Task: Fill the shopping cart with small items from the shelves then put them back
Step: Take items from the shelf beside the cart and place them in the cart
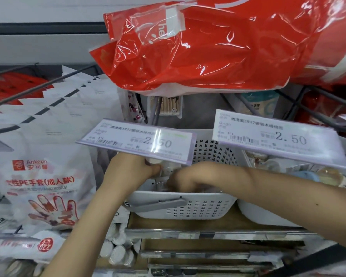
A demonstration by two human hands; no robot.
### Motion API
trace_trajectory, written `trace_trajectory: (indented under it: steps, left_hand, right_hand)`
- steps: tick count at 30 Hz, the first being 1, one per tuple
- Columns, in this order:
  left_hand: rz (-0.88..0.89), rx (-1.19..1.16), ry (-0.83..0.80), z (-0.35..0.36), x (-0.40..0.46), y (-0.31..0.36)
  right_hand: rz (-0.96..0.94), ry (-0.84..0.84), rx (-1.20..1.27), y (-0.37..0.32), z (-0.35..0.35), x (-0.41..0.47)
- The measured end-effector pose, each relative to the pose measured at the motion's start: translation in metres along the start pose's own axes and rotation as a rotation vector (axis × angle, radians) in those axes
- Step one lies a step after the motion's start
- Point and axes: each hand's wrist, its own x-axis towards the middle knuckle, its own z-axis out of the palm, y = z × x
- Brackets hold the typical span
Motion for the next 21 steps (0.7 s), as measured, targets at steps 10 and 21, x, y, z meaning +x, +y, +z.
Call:
trace_trajectory:
  steps: [10,21]
  left_hand:
    - [0.125,-0.272,0.058,-0.004,-0.007,0.007]
    - [0.226,-0.473,0.49,0.014,-0.082,0.0]
  right_hand:
    - [0.041,0.809,0.455,0.046,0.014,-0.09]
    - [-0.284,1.497,0.274,0.026,0.064,-0.108]
